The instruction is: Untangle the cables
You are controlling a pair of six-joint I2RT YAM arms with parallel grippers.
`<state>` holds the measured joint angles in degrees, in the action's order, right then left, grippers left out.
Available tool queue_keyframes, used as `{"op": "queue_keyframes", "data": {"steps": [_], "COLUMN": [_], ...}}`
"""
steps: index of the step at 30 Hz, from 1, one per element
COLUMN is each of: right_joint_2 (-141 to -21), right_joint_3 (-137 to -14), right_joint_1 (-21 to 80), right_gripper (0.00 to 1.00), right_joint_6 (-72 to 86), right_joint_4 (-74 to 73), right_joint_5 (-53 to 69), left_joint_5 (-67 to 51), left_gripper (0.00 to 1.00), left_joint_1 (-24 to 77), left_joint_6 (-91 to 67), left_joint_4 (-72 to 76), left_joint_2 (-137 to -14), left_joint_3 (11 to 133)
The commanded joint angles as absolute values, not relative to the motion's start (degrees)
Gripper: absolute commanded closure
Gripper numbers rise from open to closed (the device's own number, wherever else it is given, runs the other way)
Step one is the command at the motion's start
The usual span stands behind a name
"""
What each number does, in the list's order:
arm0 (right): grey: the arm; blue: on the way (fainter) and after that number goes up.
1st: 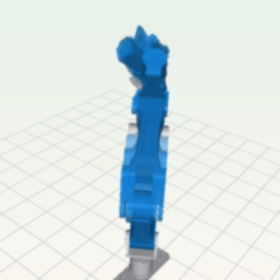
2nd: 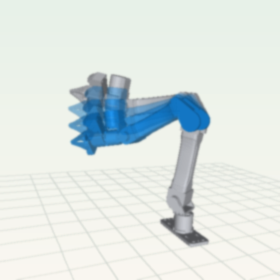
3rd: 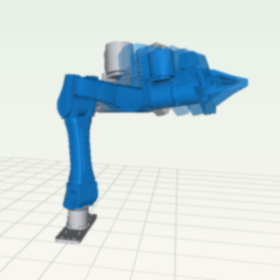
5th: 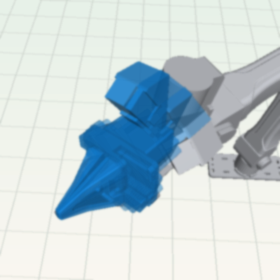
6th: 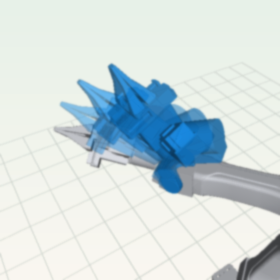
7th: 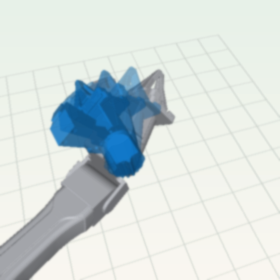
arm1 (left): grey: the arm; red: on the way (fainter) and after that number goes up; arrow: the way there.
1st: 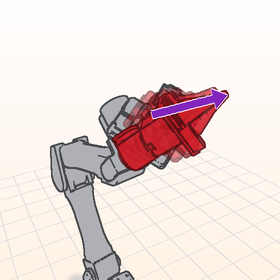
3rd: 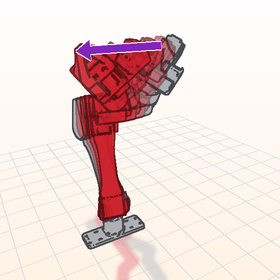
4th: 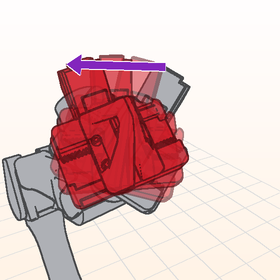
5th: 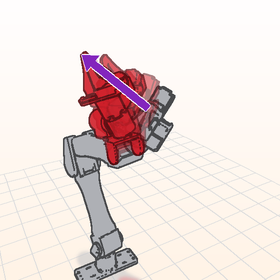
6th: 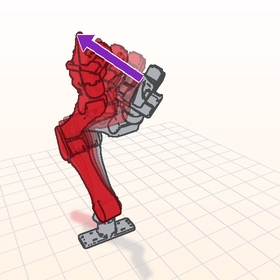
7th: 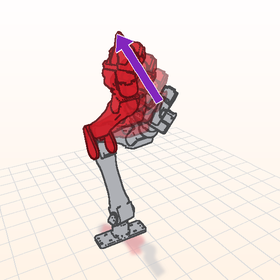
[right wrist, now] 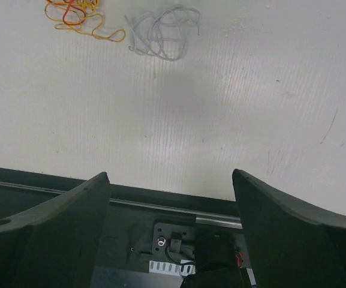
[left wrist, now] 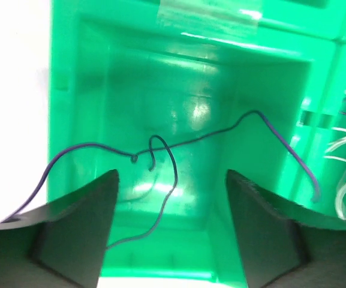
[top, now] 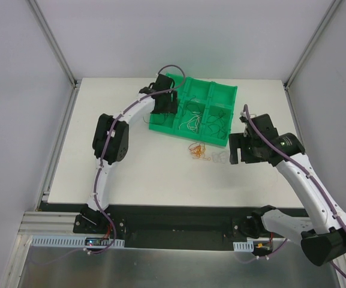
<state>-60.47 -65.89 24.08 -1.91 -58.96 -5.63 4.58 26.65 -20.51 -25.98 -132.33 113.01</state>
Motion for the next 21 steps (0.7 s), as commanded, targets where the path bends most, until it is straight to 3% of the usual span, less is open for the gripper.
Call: {"op": "queue_keyframes", "data": {"steps": [1, 3, 5, 14, 18, 21], "right_joint_2": [-62.7, -65.4, -68.7, -91.0, -102.4, -110.6], "right_joint_3": [-66.6, -68.2, -70.8, -89.2, -99.8, -107.8], "right_joint_1": [23.8, 23.8, 23.8, 23.6, 23.4, 23.5], "right_gripper": [0.15, 0.15, 0.15, 0.21, 0.37, 0.42], "right_joint_6": [-0.7, -0.2, 1.8, 8.6, 8.9, 8.3], "right_joint_4": [-55.8, -54.2, -52.5, -43.6, -41.9, -41.8], "right_joint_5": [-2.2, -1.9, -0.6, 0.4, -1.5, -2.0], "left_joint_5": [0.8, -1.7, -3.9, -7.3, -9.4, -10.1], "left_gripper": [0.18, 0.06, 0.01, 0.05, 0.06, 0.05], "left_joint_1": [26.9, 26.8, 26.8, 26.8, 26.8, 26.8], "left_joint_6": [-18.5, -19.0, -19.2, -15.6, -16.8, -17.8], "left_joint_4": [-27.8, -28.6, -29.5, -32.9, -34.6, -36.6], "left_joint_2": [-121.8, -119.1, -115.8, -90.1, -76.0, -65.7], "left_joint_3": [115.6, 114.5, 112.2, 89.1, 75.2, 67.0]}}
